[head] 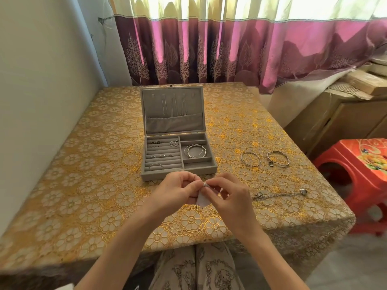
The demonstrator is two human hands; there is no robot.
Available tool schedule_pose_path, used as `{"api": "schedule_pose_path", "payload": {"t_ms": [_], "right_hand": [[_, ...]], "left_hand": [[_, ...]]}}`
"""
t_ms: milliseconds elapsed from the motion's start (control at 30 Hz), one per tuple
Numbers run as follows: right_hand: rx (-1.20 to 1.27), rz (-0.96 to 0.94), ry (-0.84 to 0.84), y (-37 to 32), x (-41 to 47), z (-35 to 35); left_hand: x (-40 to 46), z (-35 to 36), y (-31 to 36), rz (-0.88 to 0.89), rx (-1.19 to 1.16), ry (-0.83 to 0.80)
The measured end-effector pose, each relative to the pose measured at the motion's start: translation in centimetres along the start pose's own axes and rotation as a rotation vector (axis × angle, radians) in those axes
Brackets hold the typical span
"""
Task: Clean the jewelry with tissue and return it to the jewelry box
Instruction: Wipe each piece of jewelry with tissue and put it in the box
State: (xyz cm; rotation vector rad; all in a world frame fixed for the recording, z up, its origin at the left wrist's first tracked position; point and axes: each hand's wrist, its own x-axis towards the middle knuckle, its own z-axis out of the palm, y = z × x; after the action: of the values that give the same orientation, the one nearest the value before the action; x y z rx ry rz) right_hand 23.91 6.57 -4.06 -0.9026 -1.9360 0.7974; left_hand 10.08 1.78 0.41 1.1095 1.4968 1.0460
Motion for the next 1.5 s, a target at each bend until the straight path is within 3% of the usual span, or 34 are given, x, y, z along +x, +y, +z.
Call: {"api": "schedule_pose_path", "payload": {"t_ms": [367,533,733,800,900,1167,1333,1500], "right_hand": [[-0.082,-0.062,-0.124,0.9,-0.8,-0.1],[-0.084,0.001,-0.163,1.8,-1.5,-0.7],[-0.126,-0.033,-0.164,1.4,-1.1,-1.1],[-0.146,-0.080,-0.163,1.1,-0.8,-1.2],[-0.163,-0.145,-0.193,0.8,-0.6,-1.3],[-0.162,-0.191,-0.189,0.5,-1.0,-1.1],[-0.074,-0.099,-0.192,0.9,-1.5,-0.7],[0.047,0.082,-0.196,2.1,-2.2,-0.7]], "left_hand": [[-0.4,-0.5,-1.0,-0.008,0.145,0.009],[-0.7,-1.7,-1.6,-0.031,0.010,0.085],[-0.8,-1.5,-1.7,-0.056,-0.218,0.015],[-0.8,-1.3,-1.7,-0.070,-0.148,-0.045],[-1.0,-1.1,-1.6,-0.017,0.136,-0.111],[-1.3,-1.1,-1.8,0.161,0.388,-0.004],[-1.5,-1.2,-1.9,0.073,0.090,0.057],[-1.9,-1.9,-2.8,0.038,-0.575,0.039]]}}
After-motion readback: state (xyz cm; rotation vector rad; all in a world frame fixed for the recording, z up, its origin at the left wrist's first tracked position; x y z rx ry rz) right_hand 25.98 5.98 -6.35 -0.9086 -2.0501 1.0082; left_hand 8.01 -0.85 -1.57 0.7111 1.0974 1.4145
